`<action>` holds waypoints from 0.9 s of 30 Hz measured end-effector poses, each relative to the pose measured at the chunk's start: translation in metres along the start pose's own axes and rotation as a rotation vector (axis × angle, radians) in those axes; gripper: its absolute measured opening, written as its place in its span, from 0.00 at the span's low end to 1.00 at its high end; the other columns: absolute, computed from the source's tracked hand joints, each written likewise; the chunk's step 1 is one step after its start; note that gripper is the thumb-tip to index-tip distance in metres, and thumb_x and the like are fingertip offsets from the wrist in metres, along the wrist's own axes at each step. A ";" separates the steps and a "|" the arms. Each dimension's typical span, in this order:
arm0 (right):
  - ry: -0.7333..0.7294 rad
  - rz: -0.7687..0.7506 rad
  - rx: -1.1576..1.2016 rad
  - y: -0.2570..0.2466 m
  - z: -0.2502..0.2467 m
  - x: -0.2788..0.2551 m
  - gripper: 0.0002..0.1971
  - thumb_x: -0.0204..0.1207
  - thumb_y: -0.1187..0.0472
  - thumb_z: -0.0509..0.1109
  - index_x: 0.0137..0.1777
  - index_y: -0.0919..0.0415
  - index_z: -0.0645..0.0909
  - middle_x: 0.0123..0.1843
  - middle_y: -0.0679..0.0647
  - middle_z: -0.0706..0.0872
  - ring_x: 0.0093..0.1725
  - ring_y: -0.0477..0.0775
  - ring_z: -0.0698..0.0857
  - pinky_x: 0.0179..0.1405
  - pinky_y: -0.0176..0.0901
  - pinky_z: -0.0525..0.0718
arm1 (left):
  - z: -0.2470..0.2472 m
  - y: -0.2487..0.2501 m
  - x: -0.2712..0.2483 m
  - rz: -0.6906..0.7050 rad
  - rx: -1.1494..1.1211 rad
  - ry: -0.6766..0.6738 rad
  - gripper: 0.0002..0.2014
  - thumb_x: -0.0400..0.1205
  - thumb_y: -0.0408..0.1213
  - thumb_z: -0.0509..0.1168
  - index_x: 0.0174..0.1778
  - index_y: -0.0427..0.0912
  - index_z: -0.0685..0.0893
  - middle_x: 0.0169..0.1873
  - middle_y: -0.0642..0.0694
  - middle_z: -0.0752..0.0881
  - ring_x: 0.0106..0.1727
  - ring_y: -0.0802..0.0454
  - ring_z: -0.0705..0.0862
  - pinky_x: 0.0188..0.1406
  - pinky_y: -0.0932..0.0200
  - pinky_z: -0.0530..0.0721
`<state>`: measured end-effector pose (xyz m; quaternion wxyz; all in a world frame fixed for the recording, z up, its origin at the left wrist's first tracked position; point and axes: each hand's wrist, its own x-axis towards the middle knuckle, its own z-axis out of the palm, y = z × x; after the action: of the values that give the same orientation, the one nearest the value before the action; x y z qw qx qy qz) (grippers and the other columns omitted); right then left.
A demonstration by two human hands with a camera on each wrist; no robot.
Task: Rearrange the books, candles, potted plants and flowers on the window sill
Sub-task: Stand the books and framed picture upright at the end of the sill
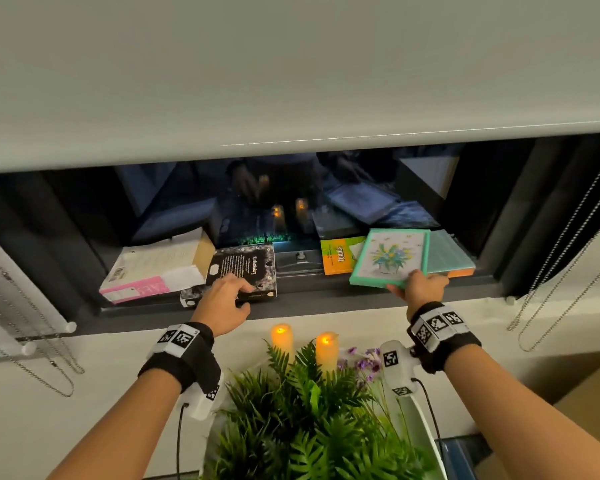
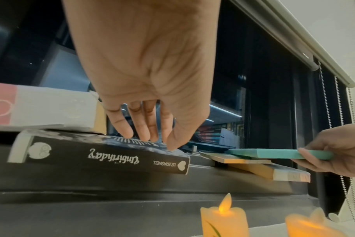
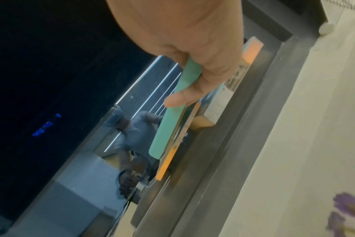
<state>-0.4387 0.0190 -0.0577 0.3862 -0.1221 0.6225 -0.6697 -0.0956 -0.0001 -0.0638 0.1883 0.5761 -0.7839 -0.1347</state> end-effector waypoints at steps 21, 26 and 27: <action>-0.293 0.284 -0.309 0.000 0.049 0.012 0.17 0.85 0.59 0.56 0.66 0.68 0.74 0.37 0.61 0.84 0.32 0.55 0.83 0.22 0.40 0.83 | -0.014 -0.016 -0.004 -0.046 0.013 0.062 0.10 0.77 0.31 0.69 0.53 0.45 0.85 0.56 0.48 0.80 0.59 0.50 0.78 0.61 0.50 0.80; -0.326 0.240 -0.565 -0.004 0.037 0.013 0.21 0.84 0.43 0.56 0.50 0.64 0.75 0.34 0.58 0.85 0.29 0.53 0.81 0.24 0.36 0.74 | -0.025 -0.023 0.000 -0.047 0.022 0.178 0.09 0.76 0.29 0.69 0.50 0.44 0.85 0.52 0.47 0.82 0.54 0.50 0.80 0.56 0.51 0.82; -0.333 0.245 -0.589 -0.005 0.035 0.013 0.23 0.83 0.42 0.57 0.45 0.64 0.76 0.34 0.57 0.84 0.28 0.52 0.80 0.23 0.36 0.74 | -0.027 -0.024 0.001 -0.044 0.027 0.196 0.08 0.76 0.29 0.69 0.48 0.44 0.85 0.52 0.48 0.82 0.54 0.50 0.80 0.55 0.51 0.82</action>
<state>-0.4266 -0.0158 -0.0502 0.5078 -0.2600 0.7274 -0.3812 -0.0631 -0.0084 -0.0500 0.2532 0.6060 -0.7507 -0.0714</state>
